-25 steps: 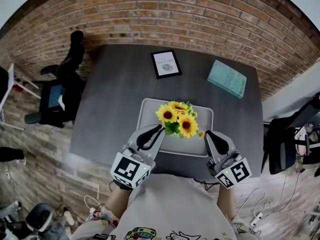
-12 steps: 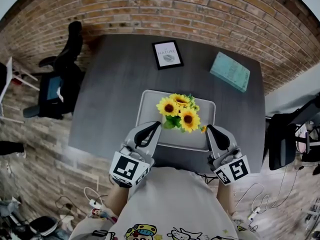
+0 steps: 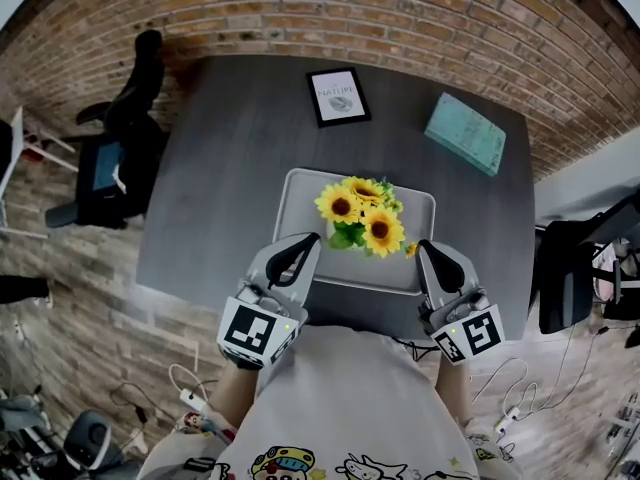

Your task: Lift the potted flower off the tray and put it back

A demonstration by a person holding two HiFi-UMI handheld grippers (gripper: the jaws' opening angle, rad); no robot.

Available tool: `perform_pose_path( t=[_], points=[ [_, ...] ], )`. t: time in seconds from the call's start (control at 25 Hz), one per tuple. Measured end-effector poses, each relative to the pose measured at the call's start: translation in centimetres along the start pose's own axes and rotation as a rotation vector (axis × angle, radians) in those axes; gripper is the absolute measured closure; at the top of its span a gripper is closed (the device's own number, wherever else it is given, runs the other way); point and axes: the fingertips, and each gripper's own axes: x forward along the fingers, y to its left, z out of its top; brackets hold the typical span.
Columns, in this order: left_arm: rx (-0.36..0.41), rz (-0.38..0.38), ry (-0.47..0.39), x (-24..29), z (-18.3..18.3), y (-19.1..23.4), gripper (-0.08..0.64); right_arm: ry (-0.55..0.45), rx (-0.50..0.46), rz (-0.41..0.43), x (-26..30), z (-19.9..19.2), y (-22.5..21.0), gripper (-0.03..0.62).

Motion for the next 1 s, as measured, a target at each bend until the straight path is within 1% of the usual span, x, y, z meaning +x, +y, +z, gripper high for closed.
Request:
perform_pose_path(
  t=[0.56,1.0],
  points=[
    [0.028,-0.009,0.019,0.08,-0.29,-0.08,0.551,0.018,0.006,-0.014,0.20,-0.19,-0.18,0.591],
    [0.029,0.001,0.021,0.24,-0.58,0.27,0.549,0.023,-0.006,-0.010,0.31,-0.46,-0.11,0.591]
  ],
)
